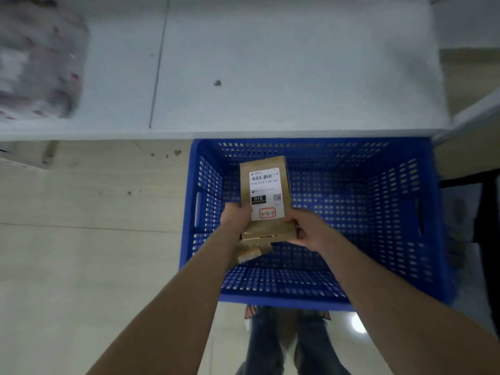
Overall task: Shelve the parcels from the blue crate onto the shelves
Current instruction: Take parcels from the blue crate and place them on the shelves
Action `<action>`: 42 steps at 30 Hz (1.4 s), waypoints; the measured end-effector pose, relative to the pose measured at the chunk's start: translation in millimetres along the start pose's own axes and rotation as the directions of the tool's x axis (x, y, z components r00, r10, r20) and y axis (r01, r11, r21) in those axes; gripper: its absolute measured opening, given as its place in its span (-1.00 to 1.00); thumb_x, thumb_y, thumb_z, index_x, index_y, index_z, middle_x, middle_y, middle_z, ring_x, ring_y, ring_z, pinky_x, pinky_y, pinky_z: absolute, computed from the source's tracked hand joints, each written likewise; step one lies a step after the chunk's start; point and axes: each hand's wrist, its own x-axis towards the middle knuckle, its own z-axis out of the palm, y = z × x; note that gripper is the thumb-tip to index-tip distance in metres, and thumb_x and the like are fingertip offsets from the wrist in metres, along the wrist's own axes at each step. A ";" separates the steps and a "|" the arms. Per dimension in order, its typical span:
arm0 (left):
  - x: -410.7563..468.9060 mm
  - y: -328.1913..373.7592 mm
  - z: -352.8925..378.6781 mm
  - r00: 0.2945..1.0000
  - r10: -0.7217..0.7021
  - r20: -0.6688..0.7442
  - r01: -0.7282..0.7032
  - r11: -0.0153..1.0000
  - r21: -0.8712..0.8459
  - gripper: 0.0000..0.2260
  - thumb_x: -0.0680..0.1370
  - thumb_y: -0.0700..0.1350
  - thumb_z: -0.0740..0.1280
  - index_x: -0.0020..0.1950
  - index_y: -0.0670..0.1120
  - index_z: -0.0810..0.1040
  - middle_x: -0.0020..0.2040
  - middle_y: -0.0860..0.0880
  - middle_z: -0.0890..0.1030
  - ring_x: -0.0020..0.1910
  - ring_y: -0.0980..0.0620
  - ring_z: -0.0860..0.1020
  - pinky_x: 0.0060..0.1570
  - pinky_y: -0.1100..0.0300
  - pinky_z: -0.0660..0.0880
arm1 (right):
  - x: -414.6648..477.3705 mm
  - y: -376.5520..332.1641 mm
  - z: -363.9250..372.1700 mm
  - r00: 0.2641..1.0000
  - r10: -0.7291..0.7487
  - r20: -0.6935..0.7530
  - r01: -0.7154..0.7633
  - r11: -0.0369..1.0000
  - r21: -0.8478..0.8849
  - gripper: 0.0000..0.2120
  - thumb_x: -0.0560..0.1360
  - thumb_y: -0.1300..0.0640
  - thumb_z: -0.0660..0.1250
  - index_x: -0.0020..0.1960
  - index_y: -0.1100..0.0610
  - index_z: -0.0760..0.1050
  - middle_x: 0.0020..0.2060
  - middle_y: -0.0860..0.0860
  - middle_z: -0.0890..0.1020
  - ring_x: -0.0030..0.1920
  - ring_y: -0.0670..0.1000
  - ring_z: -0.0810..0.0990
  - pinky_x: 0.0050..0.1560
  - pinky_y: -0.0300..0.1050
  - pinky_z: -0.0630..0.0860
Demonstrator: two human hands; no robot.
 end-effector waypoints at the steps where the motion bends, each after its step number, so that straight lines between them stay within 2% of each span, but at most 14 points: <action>1: -19.9 9.7 -10.0 1.000 0.013 0.024 -0.013 1.000 -0.005 -0.64 0.48 0.07 0.29 0.12 -0.18 0.53 -0.04 -0.10 0.64 -0.03 -0.11 0.62 0.04 -0.06 0.58 | -23.9 -6.2 2.1 1.000 -0.008 0.011 0.007 1.000 0.014 -0.86 0.51 0.33 0.29 0.00 0.15 0.54 -0.03 0.11 0.64 -0.04 0.08 0.60 -0.07 -0.01 0.59; 4: -90.4 45.9 -39.5 0.997 0.040 0.069 -0.041 0.999 0.013 -0.67 0.54 0.06 0.28 0.13 -0.17 0.50 0.03 -0.11 0.62 0.05 -0.12 0.58 0.15 -0.09 0.53 | -96.9 -26.5 9.1 1.000 -0.010 0.029 0.010 1.000 0.000 -0.83 0.51 0.33 0.28 0.05 0.15 0.53 -0.02 0.09 0.63 -0.03 0.08 0.59 0.00 0.01 0.54; 9: -193.2 105.5 -81.7 0.987 0.148 0.064 -0.152 0.987 0.060 -0.68 0.63 -0.01 0.17 0.29 -0.15 0.45 0.18 -0.11 0.58 0.16 -0.12 0.54 0.19 -0.10 0.49 | -204.8 -63.3 22.5 0.998 -0.065 -0.006 0.065 0.997 -0.043 -0.84 0.50 0.31 0.26 0.05 0.17 0.49 -0.04 0.09 0.55 -0.06 0.08 0.49 0.16 0.00 0.46; 10: -209.3 113.6 -87.9 0.982 0.180 0.055 -0.184 0.980 0.070 -0.67 0.63 -0.02 0.17 0.32 -0.15 0.44 0.21 -0.12 0.57 0.18 -0.13 0.53 0.20 -0.11 0.49 | -222.8 -69.3 24.8 0.997 -0.076 -0.014 0.075 0.996 -0.046 -0.82 0.49 0.31 0.26 0.07 0.17 0.49 -0.05 0.08 0.56 -0.07 0.05 0.51 0.15 0.01 0.46; 14: -261.8 137.7 -106.6 0.961 0.273 0.030 -0.274 0.961 0.040 -0.65 0.62 -0.04 0.21 0.39 -0.10 0.40 0.21 -0.11 0.57 0.16 -0.12 0.54 0.18 -0.07 0.50 | -276.4 -86.9 32.0 0.990 -0.142 0.011 0.143 0.986 -0.083 -0.63 0.46 0.40 0.25 0.22 0.16 0.48 -0.01 0.07 0.60 -0.06 0.04 0.56 -0.11 -0.06 0.52; 17: -299.2 151.2 -116.0 0.943 0.331 0.036 -0.330 0.944 -0.014 -0.62 0.61 -0.04 0.23 0.43 -0.06 0.36 0.19 -0.11 0.57 0.09 -0.11 0.57 0.03 0.02 0.55 | -308.3 -95.9 32.0 0.982 -0.191 0.009 0.191 0.977 -0.099 -0.59 0.43 0.45 0.25 0.22 0.18 0.49 0.01 0.10 0.60 -0.03 0.08 0.57 0.01 -0.01 0.57; 21: -349.7 165.2 -128.8 0.937 0.349 0.024 -0.346 0.934 -0.082 -0.60 0.61 -0.04 0.26 0.44 -0.02 0.35 0.22 -0.11 0.57 0.00 -0.05 0.55 -0.14 0.10 0.55 | -352.4 -105.2 31.1 0.970 -0.245 -0.003 0.242 0.961 -0.131 -0.70 0.45 0.33 0.27 0.17 0.21 0.52 0.07 0.13 0.59 0.03 0.09 0.56 0.02 0.00 0.56; 23: -367.5 169.6 -133.2 0.931 0.363 0.025 -0.360 0.929 -0.092 -0.59 0.61 -0.03 0.25 0.46 0.00 0.33 0.24 -0.11 0.57 0.01 -0.05 0.54 -0.10 0.07 0.53 | -375.5 -110.2 30.9 0.957 -0.289 -0.004 0.287 0.950 -0.123 -0.75 0.47 0.21 0.33 0.14 0.19 0.52 0.04 0.11 0.62 0.03 0.08 0.56 -0.05 -0.02 0.54; 25: -386.0 172.8 -134.9 0.925 0.378 0.030 -0.376 0.924 -0.072 -0.59 0.61 -0.03 0.24 0.46 0.02 0.33 0.25 -0.10 0.56 0.04 -0.08 0.54 -0.05 0.04 0.52 | -399.3 -115.2 30.8 0.945 -0.326 -0.015 0.323 0.941 -0.105 -0.80 0.49 0.10 0.38 0.07 0.14 0.53 -0.03 0.09 0.64 0.01 0.08 0.58 -0.03 -0.02 0.54; 27: -405.6 175.7 -136.1 0.921 0.389 0.031 -0.387 0.920 -0.059 -0.60 0.62 -0.03 0.23 0.47 0.03 0.32 0.28 -0.10 0.54 0.08 -0.12 0.55 -0.07 0.05 0.53 | -418.8 -118.9 28.8 0.932 -0.362 -0.023 0.358 0.928 -0.102 -0.85 0.49 0.07 0.41 -0.02 0.11 0.52 -0.07 0.07 0.65 -0.03 0.08 0.59 0.04 0.00 0.56; 29: -421.0 176.4 -137.4 0.916 0.401 0.031 -0.398 0.915 -0.069 -0.61 0.63 -0.04 0.21 0.47 0.03 0.33 0.31 -0.08 0.52 0.07 -0.13 0.55 -0.14 0.07 0.53 | -434.4 -119.7 25.1 0.916 -0.400 -0.011 0.396 0.910 -0.126 -0.84 0.49 0.07 0.41 0.00 0.11 0.52 -0.07 0.06 0.65 -0.05 0.07 0.60 0.02 -0.03 0.56; 32: -443.2 176.5 -139.3 0.910 0.413 0.029 -0.407 0.906 -0.115 -0.62 0.63 -0.07 0.21 0.46 0.03 0.34 0.23 -0.08 0.56 0.02 -0.10 0.54 -0.08 0.04 0.52 | -454.6 -119.1 21.6 0.894 -0.448 0.009 0.445 0.885 -0.137 -0.83 0.50 0.08 0.40 0.06 0.11 0.53 -0.04 0.05 0.67 -0.03 0.08 0.61 -0.02 -0.04 0.57; 36: -466.9 178.1 -143.4 0.896 0.444 0.011 -0.439 0.889 -0.127 -0.63 0.64 -0.08 0.19 0.46 0.03 0.33 0.20 -0.08 0.57 0.03 -0.08 0.55 0.01 0.00 0.53 | -474.9 -116.5 20.0 0.869 -0.494 0.033 0.494 0.858 -0.141 -0.76 0.50 0.09 0.40 0.13 0.13 0.54 -0.04 0.05 0.68 0.01 0.09 0.63 0.09 0.01 0.57; 42: -490.0 179.0 -157.5 0.882 0.471 0.002 -0.464 0.868 -0.179 -0.60 0.63 -0.09 0.21 0.47 0.05 0.31 0.12 -0.06 0.59 0.02 -0.06 0.56 -0.03 0.03 0.55 | -498.0 -113.0 25.7 0.844 -0.532 0.066 0.536 0.833 -0.136 -0.72 0.53 0.12 0.38 0.22 0.11 0.52 0.01 0.05 0.67 0.04 0.08 0.63 0.08 -0.01 0.57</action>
